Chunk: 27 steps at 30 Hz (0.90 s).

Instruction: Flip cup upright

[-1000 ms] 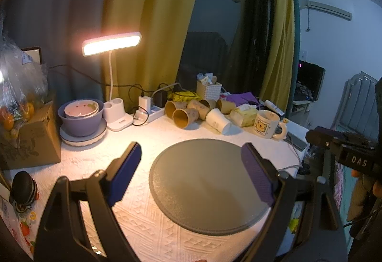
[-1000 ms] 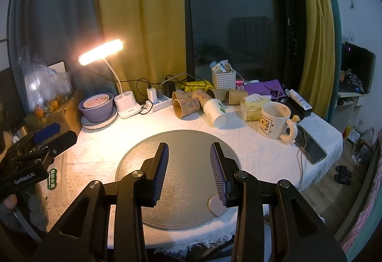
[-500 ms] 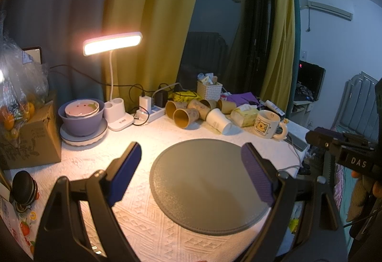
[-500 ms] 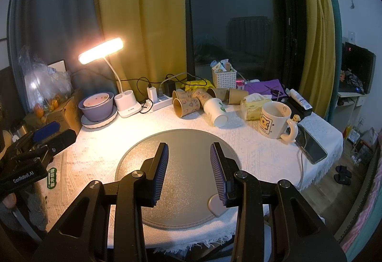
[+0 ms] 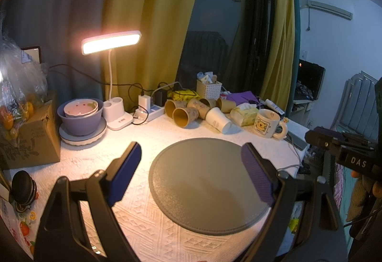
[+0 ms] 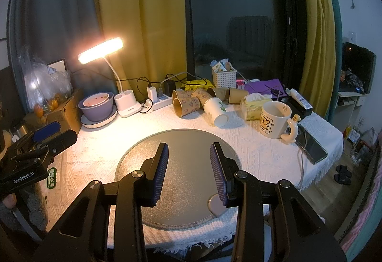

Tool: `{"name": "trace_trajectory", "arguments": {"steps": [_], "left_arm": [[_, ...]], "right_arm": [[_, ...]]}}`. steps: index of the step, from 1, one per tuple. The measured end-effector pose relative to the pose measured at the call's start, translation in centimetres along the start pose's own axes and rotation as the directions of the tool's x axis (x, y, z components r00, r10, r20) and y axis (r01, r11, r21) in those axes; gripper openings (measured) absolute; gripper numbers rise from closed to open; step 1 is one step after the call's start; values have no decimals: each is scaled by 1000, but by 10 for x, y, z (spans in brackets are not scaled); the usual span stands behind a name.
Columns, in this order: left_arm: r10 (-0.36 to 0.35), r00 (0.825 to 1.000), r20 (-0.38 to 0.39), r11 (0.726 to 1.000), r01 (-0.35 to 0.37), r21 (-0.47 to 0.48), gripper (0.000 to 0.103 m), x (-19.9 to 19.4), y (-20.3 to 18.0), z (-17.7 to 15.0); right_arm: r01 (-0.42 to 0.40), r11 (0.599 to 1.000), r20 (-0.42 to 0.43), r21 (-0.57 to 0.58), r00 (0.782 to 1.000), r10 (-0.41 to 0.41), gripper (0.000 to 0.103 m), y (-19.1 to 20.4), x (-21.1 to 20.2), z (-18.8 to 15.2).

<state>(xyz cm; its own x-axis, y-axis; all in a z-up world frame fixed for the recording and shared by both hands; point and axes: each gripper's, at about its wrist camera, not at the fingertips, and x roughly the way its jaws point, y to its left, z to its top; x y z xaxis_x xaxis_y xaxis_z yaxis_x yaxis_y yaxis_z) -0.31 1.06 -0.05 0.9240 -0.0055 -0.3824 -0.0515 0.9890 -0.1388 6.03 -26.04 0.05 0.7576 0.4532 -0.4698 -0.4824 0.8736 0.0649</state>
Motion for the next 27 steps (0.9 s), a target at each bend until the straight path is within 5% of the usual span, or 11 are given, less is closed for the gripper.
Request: {"name": "trace_trajectory", "arguments": {"steps": [18,27], "left_arm": [[-13,1000,0,1000,13,5,87,0,-6,1],[-49,999,-10,997,49,64,87,31,-26,17]], "right_arm": [[-1,1000,-2,-1,1000,1,39,1,1,-1],[7,1000,-36,10,999,-7,39,-20,18,-15]]}}
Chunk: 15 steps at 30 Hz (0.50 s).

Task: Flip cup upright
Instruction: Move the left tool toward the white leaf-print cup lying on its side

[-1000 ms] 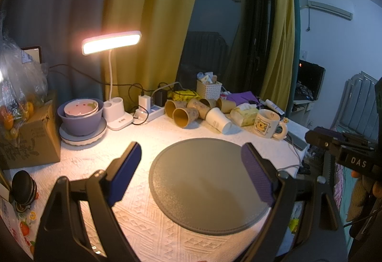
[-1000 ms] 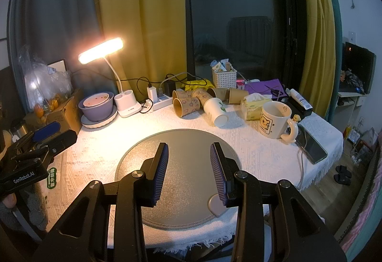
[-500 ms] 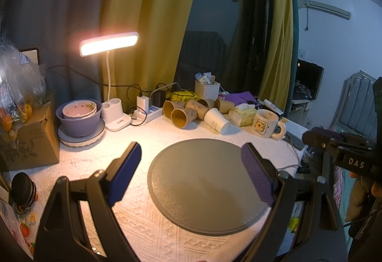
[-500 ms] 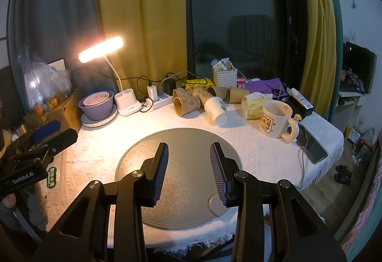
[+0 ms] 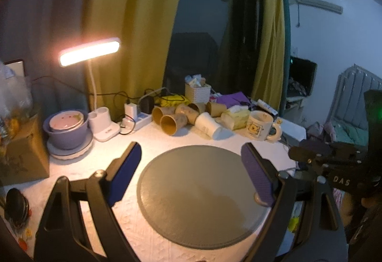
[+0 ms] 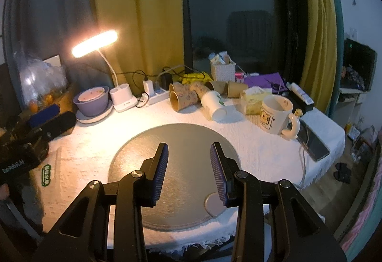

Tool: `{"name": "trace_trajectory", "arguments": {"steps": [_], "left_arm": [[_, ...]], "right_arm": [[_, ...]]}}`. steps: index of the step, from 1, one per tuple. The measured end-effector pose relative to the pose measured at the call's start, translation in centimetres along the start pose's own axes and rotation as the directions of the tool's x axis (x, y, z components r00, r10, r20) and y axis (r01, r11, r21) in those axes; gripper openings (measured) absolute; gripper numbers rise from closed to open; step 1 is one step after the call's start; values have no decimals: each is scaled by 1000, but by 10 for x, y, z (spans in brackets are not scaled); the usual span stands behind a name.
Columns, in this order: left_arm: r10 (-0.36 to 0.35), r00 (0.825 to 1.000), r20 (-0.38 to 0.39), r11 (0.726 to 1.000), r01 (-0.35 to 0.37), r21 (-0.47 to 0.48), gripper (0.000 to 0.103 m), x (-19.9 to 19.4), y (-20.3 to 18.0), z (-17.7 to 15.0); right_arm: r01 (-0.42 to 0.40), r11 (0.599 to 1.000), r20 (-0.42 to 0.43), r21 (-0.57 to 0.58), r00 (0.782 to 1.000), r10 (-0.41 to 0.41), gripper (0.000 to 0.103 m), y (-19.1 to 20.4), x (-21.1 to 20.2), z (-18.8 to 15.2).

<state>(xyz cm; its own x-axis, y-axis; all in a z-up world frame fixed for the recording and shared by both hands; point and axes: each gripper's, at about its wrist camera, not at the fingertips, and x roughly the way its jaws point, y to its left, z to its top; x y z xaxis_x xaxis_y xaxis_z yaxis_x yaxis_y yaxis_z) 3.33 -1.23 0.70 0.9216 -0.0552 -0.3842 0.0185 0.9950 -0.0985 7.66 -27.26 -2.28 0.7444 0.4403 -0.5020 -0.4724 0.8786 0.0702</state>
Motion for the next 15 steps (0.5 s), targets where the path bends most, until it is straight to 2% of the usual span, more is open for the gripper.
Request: {"name": "trace_trajectory", "arguments": {"steps": [3,5,15], "left_arm": [[-3,999,-33,1000,4,20,87,18,-3,0],[3,997,-72,1000,-2,25,87,35,-4,1],[37,984,-176,999,-40,-12,87,101,-5,9]], "right_arm": [[3,1000,-17,6,1000,-3,40,-4,23,7],[3,1000,-23,9,1000,-3,48,-8,31,10],[-3,1000,-57,2,998,3,49,-47,83,36]]}}
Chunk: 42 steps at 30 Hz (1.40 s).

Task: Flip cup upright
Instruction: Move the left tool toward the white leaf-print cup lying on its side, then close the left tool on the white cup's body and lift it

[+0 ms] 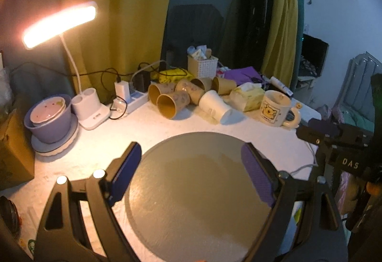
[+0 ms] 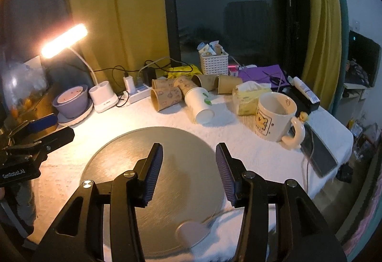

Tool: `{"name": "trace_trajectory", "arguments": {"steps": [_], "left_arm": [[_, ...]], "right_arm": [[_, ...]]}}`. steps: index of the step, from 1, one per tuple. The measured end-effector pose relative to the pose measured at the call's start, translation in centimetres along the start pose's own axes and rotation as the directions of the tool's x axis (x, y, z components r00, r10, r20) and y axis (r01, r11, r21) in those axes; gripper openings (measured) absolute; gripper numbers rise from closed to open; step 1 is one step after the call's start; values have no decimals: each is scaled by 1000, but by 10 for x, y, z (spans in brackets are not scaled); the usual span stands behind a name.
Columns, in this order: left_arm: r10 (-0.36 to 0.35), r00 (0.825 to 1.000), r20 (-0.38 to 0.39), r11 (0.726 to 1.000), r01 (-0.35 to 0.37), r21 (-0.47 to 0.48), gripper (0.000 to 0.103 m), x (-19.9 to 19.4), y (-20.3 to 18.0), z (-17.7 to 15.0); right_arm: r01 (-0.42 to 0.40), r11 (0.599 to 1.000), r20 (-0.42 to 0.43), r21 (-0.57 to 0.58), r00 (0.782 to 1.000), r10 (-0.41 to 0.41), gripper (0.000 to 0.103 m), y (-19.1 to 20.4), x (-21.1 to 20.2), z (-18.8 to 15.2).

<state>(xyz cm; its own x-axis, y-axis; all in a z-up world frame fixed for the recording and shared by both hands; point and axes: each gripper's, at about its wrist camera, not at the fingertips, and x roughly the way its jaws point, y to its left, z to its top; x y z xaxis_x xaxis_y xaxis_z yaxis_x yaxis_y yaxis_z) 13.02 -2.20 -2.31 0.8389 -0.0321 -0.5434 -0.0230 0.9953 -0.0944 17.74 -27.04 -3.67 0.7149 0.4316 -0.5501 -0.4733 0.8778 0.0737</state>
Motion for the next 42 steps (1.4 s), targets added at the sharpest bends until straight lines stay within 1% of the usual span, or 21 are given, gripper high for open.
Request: {"name": "trace_trajectory", "arguments": {"steps": [5,10,15,19,21,27,31,35,36,37,41,42], "left_arm": [[16,999,-47,1000,-17,-9,87,40,-8,13],[13,995,-98,1000,-14,-12,87,84,-19,28],[0,987,-159,999,-6,-33,87,139,-28,44],[-18,981,-194,999,11,-40,87,176,-36,51],[-32,976,-216,999,22,-47,86,199,-39,56],[-73,963,-258,995,53,-82,86,248,-43,65],[-117,949,-292,989,86,-117,86,277,-49,69],[-161,927,-338,981,112,-158,86,304,-53,68],[-162,926,-340,981,113,-161,86,307,-54,68],[-164,926,-341,980,114,-163,84,310,-55,68],[-186,911,-368,975,125,-184,68,324,-53,63],[-191,910,-367,974,130,-184,67,326,-53,63]], "right_arm": [[1,999,-21,-43,1000,-2,49,-21,29,25],[-9,998,-30,-62,1000,7,49,-44,62,48],[-10,997,-44,-80,999,6,49,-61,98,66],[-10,995,-53,-97,999,5,49,-75,129,80],[-10,995,-58,-99,998,5,49,-81,140,85],[-2,995,-79,-104,997,-6,49,-96,173,100],[12,995,-102,-98,995,-22,49,-105,192,105],[19,995,-111,-93,993,-30,49,-111,203,108],[21,996,-112,-92,993,-31,49,-112,204,109],[22,996,-112,-88,993,-32,49,-115,204,110],[36,996,-99,-77,994,-43,49,-120,200,115],[41,996,-96,-76,994,-48,49,-120,198,116]]}}
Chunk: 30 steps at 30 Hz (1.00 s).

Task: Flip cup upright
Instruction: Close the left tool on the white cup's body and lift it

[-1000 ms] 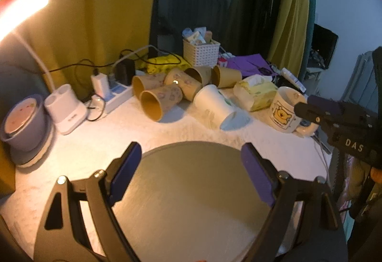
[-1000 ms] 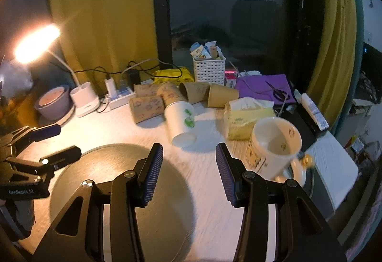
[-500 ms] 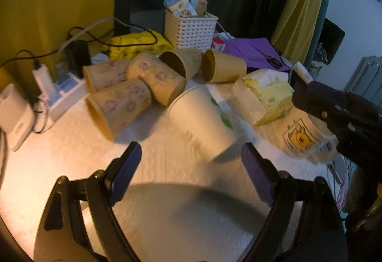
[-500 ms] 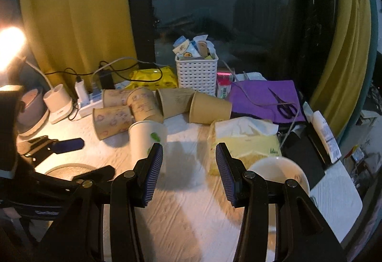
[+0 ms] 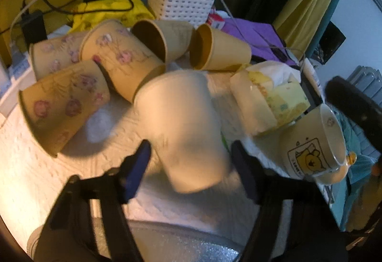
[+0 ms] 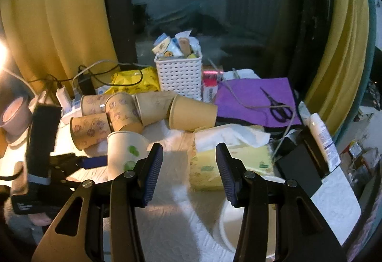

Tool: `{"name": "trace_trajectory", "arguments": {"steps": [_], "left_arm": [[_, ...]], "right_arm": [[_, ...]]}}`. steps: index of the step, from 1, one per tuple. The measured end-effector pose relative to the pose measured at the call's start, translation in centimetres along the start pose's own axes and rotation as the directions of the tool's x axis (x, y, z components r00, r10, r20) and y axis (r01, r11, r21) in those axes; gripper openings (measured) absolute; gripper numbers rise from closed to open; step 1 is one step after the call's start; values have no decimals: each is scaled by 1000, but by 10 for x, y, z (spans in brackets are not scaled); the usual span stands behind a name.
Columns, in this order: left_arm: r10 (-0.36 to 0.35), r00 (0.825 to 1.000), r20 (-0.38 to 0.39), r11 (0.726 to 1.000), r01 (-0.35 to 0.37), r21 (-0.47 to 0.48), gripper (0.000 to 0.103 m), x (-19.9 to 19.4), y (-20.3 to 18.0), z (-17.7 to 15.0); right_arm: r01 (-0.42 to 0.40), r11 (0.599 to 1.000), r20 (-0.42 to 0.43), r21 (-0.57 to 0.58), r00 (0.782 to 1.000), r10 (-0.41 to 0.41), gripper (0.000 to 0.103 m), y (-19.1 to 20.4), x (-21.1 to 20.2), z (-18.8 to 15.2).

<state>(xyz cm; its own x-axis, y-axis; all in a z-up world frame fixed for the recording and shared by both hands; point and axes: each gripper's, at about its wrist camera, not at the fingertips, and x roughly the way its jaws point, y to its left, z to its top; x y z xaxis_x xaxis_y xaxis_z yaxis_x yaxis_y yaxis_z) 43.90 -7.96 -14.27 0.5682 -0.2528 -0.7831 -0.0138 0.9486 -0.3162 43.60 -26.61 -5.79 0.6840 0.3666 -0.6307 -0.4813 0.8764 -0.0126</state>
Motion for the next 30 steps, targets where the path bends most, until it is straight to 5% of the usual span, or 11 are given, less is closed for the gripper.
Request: {"name": "trace_trajectory", "arguments": {"steps": [7,15,30], "left_arm": [[-24,1000,15,999,23,28,65,-8,4,-5],[-6,995,101,994,-5,110,65,-64,2,-32],[55,968,246,958,-121,261,65,-180,4,-134]], "right_arm": [[4,1000,-15,3,1000,-4,49,6,-5,-3],[-59,998,1,18,998,59,49,33,-29,-10],[-141,990,25,14,990,140,49,93,-106,-60]]}}
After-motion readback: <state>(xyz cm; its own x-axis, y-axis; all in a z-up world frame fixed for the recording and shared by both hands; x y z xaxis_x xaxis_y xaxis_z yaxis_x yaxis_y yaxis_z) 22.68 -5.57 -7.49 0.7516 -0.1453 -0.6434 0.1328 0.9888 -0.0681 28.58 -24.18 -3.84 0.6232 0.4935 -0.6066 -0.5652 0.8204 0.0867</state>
